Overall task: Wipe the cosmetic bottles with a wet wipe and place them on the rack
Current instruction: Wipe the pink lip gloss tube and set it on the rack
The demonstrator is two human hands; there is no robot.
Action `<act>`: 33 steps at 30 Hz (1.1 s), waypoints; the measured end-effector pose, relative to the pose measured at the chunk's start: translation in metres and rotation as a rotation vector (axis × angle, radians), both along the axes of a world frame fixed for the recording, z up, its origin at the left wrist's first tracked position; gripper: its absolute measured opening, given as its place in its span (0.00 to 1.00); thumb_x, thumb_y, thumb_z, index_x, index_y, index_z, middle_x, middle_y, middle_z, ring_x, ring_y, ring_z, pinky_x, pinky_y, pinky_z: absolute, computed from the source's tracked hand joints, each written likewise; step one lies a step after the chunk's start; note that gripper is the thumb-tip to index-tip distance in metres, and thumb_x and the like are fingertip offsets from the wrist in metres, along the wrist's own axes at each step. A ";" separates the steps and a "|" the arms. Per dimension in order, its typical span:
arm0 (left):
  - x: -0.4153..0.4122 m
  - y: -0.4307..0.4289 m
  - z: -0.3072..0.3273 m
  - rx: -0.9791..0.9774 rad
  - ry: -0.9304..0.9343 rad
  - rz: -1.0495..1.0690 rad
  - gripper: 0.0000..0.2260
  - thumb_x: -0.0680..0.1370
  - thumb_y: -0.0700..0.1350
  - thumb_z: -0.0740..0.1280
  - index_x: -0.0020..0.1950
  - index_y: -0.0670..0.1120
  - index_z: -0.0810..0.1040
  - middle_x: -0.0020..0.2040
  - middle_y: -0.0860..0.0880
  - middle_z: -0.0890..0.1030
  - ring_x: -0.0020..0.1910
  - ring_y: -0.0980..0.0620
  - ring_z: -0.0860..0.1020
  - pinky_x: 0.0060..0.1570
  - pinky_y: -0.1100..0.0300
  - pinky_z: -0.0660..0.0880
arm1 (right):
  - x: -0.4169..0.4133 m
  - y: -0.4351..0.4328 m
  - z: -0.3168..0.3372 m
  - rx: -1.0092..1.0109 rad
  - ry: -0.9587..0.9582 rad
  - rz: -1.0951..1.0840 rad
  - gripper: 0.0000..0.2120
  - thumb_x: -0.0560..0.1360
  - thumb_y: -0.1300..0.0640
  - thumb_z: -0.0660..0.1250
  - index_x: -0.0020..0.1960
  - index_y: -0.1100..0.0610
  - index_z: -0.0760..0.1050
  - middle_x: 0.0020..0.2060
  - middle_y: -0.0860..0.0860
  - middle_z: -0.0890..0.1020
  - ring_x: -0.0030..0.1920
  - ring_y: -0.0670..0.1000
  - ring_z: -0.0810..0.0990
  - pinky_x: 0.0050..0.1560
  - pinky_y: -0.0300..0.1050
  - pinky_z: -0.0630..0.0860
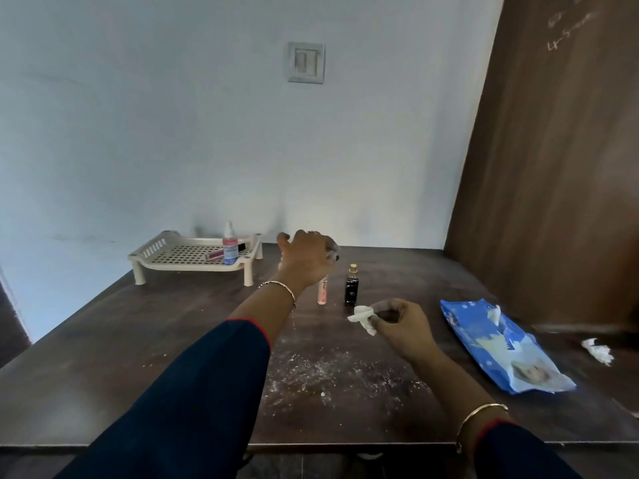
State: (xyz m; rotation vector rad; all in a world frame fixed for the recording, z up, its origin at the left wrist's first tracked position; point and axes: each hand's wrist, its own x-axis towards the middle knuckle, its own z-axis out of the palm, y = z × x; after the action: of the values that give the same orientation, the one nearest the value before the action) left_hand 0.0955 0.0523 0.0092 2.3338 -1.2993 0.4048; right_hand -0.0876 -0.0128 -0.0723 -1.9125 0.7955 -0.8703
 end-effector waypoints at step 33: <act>0.212 0.098 -0.048 0.023 0.228 0.495 0.15 0.75 0.47 0.64 0.61 0.47 0.76 0.58 0.45 0.78 0.60 0.43 0.75 0.61 0.45 0.67 | 0.180 0.063 0.008 -0.247 0.134 0.344 0.06 0.70 0.60 0.73 0.40 0.51 0.78 0.38 0.47 0.84 0.41 0.45 0.82 0.45 0.42 0.79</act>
State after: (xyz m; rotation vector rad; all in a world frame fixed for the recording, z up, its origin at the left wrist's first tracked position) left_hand 0.3080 0.1505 -0.0383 2.6186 -0.6175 0.2596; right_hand 0.0920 0.0497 -0.0643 -2.2598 0.4274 -0.6548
